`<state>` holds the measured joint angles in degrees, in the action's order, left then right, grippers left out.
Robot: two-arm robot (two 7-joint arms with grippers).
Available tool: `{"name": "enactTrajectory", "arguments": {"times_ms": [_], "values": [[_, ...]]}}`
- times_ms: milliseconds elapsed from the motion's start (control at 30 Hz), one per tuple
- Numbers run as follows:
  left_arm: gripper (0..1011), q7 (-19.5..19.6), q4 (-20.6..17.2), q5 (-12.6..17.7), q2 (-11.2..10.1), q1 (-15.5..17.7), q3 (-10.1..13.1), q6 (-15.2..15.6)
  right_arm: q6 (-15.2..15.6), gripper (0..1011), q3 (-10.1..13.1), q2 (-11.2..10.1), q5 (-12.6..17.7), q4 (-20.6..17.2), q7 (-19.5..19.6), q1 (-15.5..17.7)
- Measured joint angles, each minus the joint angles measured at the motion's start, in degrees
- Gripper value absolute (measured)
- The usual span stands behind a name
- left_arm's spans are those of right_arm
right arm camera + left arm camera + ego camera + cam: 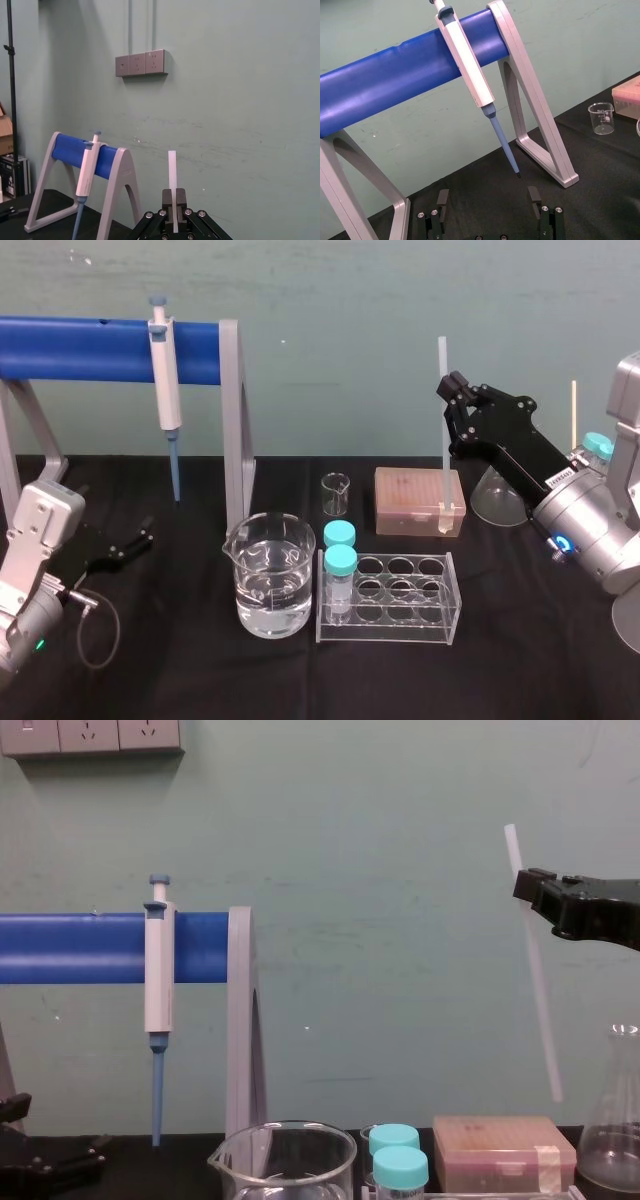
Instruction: Pick up the stirring rod with one hand, then place it down.
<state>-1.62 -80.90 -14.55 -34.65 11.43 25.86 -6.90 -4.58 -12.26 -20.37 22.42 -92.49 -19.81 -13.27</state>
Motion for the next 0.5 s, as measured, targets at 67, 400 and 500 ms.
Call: {"name": "enactTrajectory", "arguments": {"times_ms": [67, 400, 500], "values": [[1000, 0.0, 0.0, 0.0, 0.0, 0.0, 0.0, 0.0, 0.01, 46, 0.01, 0.07, -0.07, 0.17, 0.0, -0.07], [1000, 0.0, 0.0, 0.0, 0.0, 0.0, 0.0, 0.0, 0.16, 46, 0.01, 0.34, -0.45, 0.53, 0.0, -0.23], [1000, 0.0, 0.0, 0.0, 0.0, 0.0, 0.0, 0.0, 0.16, 46, -0.01, 0.37, -0.46, 0.59, 0.0, -0.28]]}}
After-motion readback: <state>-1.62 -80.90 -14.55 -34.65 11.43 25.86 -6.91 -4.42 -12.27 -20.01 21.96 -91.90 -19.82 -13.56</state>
